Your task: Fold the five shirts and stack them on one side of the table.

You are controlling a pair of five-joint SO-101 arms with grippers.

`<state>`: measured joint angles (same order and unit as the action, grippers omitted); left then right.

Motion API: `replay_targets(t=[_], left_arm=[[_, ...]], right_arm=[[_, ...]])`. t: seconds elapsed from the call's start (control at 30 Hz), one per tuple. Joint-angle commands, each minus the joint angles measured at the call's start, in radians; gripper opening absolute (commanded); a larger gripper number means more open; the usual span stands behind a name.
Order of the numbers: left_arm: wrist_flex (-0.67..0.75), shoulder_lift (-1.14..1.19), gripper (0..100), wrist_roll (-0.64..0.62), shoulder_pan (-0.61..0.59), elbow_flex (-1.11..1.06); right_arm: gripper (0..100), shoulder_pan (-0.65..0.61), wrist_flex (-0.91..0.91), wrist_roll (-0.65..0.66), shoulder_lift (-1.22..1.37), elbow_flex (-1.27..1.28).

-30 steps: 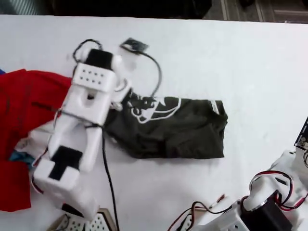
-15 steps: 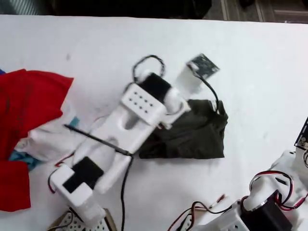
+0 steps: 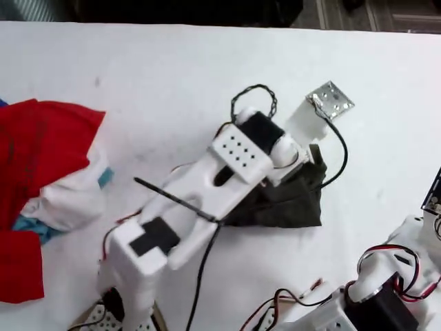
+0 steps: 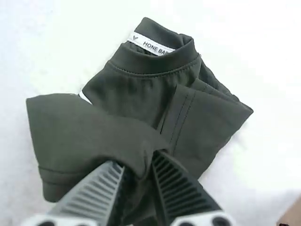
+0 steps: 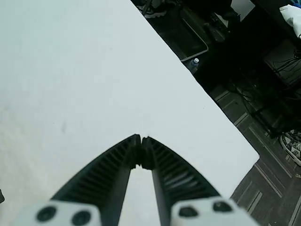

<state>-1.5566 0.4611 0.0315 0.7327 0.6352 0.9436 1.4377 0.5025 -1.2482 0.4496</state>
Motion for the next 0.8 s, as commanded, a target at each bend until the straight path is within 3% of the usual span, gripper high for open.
replay_targets(t=[0.0, 0.23, 0.4, 0.6, 0.77], left_arm=[[-0.051, 0.067, 2, -0.009, 0.010, 0.172], [-0.110, 0.236, 5, -0.032, 0.058, 0.428], [-0.172, 0.295, 26, -0.124, 0.042, 0.603], [-0.227, 0.303, 24, -0.086, 0.030, 0.684], [-0.227, 0.242, 19, -0.086, -0.070, 0.675]], right_arm=[[1.9, 0.004, -0.021, 0.008, -0.001, -0.035], [1.9, 0.005, -0.016, 0.008, -0.001, -0.034], [1.9, 0.005, -0.015, 0.008, -0.001, -0.034], [1.9, 0.005, -0.015, 0.008, -0.001, -0.034], [1.9, 0.005, -0.015, 0.008, -0.001, -0.034]])
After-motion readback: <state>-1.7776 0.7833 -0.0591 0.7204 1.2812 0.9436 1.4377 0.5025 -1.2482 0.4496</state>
